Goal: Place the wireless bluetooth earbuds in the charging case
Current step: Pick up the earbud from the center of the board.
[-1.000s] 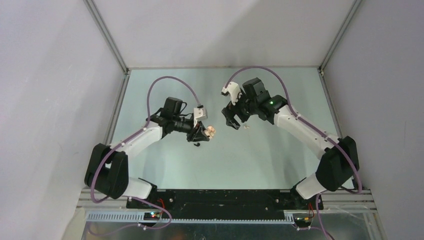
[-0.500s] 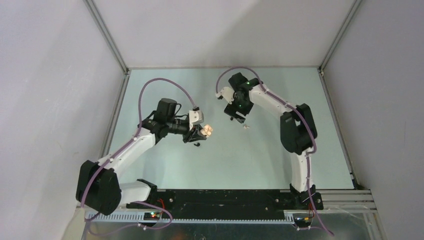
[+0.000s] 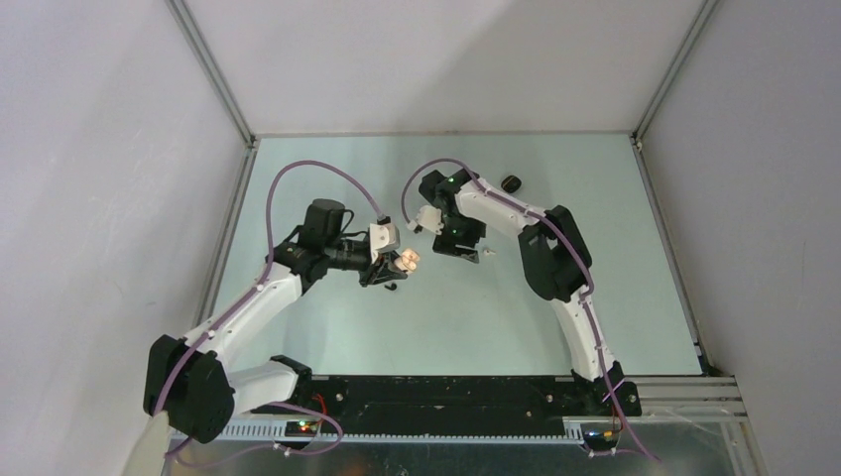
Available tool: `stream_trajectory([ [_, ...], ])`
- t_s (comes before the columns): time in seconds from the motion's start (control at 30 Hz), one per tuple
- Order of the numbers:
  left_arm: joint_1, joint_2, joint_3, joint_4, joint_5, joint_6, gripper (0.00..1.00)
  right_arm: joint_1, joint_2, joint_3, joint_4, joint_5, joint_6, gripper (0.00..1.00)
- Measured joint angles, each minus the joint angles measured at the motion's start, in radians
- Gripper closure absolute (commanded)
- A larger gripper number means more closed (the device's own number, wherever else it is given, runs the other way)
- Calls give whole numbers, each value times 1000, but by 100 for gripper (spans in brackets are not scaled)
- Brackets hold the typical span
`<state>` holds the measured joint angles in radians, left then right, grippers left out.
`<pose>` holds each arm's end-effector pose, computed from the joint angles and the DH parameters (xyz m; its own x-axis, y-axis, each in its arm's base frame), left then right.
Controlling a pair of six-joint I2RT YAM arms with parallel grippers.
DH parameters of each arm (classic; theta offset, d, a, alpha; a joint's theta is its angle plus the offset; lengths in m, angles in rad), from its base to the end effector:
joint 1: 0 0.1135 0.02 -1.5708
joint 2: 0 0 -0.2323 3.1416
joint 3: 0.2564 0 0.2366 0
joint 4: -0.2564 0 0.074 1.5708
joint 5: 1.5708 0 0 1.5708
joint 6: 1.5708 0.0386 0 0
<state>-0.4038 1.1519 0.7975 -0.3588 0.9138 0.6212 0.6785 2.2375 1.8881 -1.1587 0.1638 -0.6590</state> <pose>0.2039 -0.1204 0.2387 -0.0291 0.3990 -0.9165 0.9931 0.1157 0.0189 0.3202 0.2501 0.1622 -0.2400 -0.9695 0.0501 -0.9590 0.2288 -0.1670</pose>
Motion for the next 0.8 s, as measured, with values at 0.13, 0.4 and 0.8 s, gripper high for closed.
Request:
stream_trajectory([
  [0.13,0,0,0,0,-3,0,100,2,28,3,-18,8,-15,31],
  [0.4,0,0,0,0,-3,0,100,2,33,-1,1,16,-42,39],
  [0.8,0,0,0,2,-2,0,100,4,77,-17,15,58,-59,55],
])
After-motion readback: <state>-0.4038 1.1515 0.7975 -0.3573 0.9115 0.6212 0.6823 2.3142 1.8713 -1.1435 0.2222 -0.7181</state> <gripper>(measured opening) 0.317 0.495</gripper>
